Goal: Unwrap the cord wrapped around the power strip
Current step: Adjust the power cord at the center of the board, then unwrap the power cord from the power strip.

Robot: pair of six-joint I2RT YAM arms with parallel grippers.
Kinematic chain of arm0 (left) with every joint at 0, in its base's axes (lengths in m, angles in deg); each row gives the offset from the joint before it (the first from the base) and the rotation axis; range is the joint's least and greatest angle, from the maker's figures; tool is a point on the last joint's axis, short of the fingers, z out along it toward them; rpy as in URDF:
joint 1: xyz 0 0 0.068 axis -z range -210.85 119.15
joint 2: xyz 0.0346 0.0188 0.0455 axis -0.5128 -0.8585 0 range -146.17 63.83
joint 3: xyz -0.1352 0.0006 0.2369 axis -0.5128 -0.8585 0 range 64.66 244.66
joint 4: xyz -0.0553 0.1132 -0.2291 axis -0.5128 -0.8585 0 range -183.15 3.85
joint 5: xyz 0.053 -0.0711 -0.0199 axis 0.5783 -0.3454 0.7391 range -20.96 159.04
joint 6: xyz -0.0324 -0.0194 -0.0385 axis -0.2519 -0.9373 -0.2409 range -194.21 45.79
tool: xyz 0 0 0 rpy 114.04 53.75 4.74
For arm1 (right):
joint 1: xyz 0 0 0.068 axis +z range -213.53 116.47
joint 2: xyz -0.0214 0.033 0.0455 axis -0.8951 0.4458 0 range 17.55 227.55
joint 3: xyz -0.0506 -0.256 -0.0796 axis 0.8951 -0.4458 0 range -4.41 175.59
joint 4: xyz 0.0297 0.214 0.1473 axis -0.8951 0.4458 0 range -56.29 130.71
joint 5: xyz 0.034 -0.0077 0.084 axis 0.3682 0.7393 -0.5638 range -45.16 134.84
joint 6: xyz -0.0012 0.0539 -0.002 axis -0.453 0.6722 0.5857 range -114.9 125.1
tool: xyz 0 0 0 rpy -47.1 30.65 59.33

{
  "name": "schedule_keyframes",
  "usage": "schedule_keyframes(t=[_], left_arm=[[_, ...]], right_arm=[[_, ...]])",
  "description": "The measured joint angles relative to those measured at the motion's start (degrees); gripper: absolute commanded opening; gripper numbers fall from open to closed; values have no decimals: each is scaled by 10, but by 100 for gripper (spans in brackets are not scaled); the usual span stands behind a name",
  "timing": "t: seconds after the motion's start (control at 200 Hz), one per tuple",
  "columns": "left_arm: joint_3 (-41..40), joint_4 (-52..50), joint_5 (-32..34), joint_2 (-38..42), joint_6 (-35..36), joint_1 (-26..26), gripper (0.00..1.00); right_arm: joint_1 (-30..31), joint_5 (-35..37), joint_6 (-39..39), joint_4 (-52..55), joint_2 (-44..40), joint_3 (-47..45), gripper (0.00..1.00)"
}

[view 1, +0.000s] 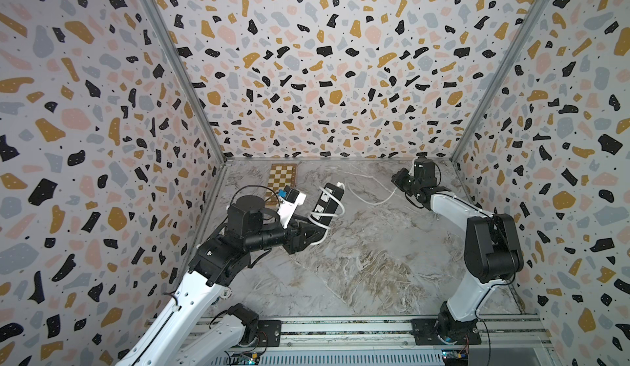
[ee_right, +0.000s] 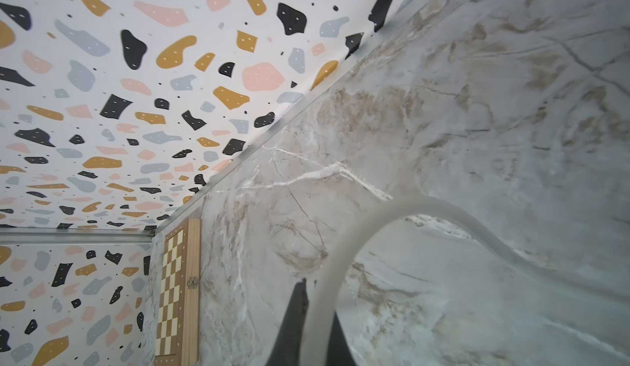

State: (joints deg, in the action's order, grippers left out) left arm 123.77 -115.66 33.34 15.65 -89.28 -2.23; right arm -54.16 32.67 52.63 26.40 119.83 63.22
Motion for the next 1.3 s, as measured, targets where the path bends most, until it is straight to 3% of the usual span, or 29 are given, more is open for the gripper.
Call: schedule_keyframes(t=[0.085, 0.28, 0.375, 0.561, 0.706, 0.866, 1.061, 1.297], left_arm=[[-8, 14, -4, 0, -2, 0, 0], [-18, 26, -5, -20, -4, 0, 0], [-18, 28, -4, -34, -3, 0, 0], [-17, 16, 0, -47, 16, 0, 0], [-6, -18, -3, -53, 42, 0, 0], [29, -64, -30, -61, 70, 0, 0], [44, -90, -75, -59, 93, 0, 0], [44, -100, -99, -60, 98, 0, 0]], right_arm=[[0, -17, 1, -7, 13, -39, 11], [4, -16, 5, -24, 6, -162, 56], [2, 5, -15, -12, -69, -204, 64], [-2, 47, -80, 0, -330, -326, 60], [4, -32, -164, -45, -449, -370, 58], [40, -162, -278, -155, -432, -367, 59], [86, -327, -389, -312, -322, -336, 62], [151, -434, -475, -372, -236, -289, 63]])
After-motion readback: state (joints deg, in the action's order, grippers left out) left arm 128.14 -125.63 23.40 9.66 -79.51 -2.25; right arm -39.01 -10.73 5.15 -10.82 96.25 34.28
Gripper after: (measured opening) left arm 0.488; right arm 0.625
